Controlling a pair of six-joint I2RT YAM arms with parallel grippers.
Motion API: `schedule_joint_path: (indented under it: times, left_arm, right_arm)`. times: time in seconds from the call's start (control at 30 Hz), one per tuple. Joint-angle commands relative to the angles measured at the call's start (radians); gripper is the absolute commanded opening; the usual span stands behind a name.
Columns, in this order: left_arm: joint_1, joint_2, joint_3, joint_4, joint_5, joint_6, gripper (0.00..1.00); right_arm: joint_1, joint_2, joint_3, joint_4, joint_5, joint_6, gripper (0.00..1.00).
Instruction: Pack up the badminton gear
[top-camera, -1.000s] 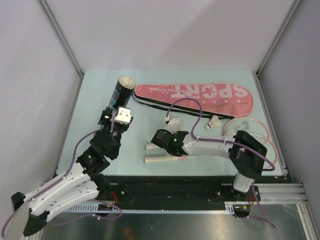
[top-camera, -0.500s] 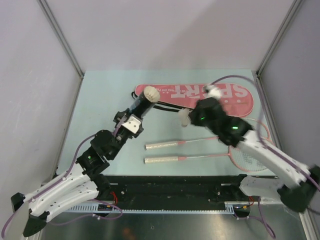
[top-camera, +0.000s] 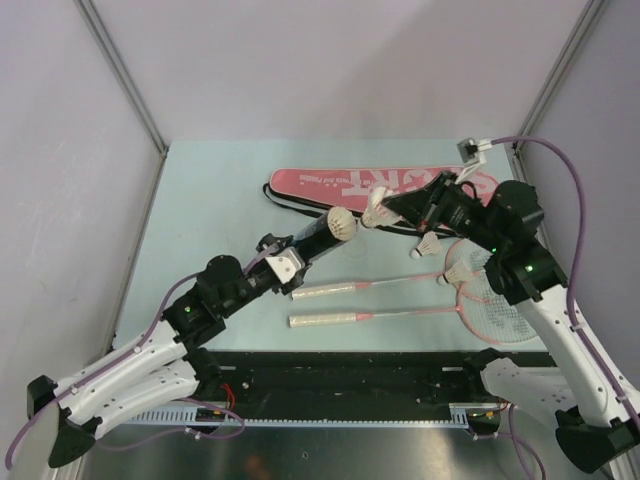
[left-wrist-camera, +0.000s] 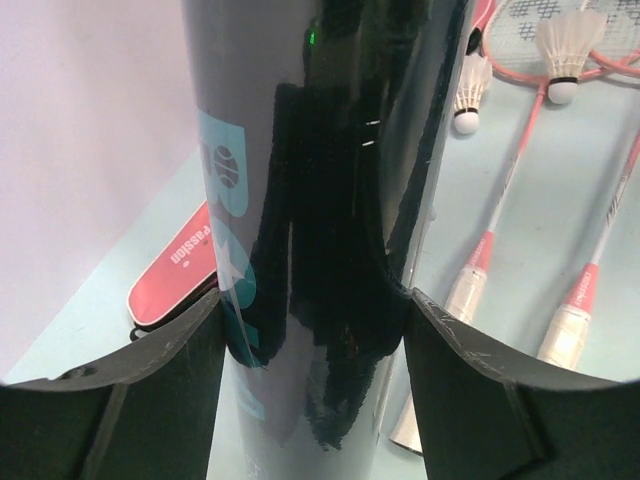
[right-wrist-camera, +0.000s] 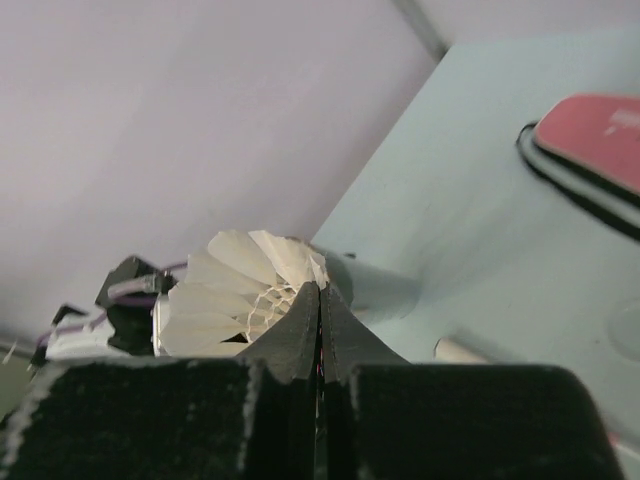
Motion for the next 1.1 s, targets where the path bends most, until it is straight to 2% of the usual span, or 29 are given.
schedule_joint_path:
  times: [0.0, 0.43, 0.5, 0.6, 0.73, 0.83, 0.87, 0.93, 0.97, 1.07]
  left_arm:
    - [-0.005, 0.009, 0.032, 0.039, 0.072, -0.009, 0.19]
    - [-0.006, 0.005, 0.032, 0.038, 0.081, -0.008, 0.18]
    - [-0.006, 0.005, 0.032, 0.038, 0.081, -0.008, 0.18]
    - [-0.008, 0.004, 0.032, 0.038, 0.083, -0.006, 0.18]
    - [-0.008, 0.004, 0.032, 0.038, 0.075, -0.008, 0.18]
    - [-0.009, -0.001, 0.034, 0.038, 0.064, -0.006, 0.17]
    - [-0.009, -0.002, 0.034, 0.038, 0.063, -0.005, 0.17]
    - [-0.009, -0.004, 0.034, 0.038, 0.054, -0.003, 0.17]
    - [-0.009, -0.005, 0.034, 0.038, 0.052, -0.004, 0.17]
    - [-0.009, -0.004, 0.034, 0.038, 0.054, -0.004, 0.17]
  right_arm:
    - [0.061, 0.0, -0.009, 0.093, -0.127, 0.025, 0.0]
    - [0.221, 0.065, -0.008, 0.037, 0.101, -0.105, 0.0]
    - [0.231, 0.075, -0.008, 0.037, 0.141, -0.13, 0.04]
    - [0.239, 0.091, -0.008, 0.049, 0.167, -0.145, 0.0]
    - [0.251, 0.095, -0.008, 0.055, 0.192, -0.154, 0.0]
    - [0.285, 0.105, -0.008, 0.02, 0.222, -0.186, 0.19]
    - [0.291, 0.111, -0.008, -0.009, 0.227, -0.194, 0.29]
    - [0.294, 0.115, -0.008, -0.043, 0.23, -0.208, 0.36]
    - [0.296, 0.115, -0.008, -0.078, 0.23, -0.211, 0.48]
    - [0.288, 0.111, -0.008, -0.124, 0.192, -0.232, 0.62]
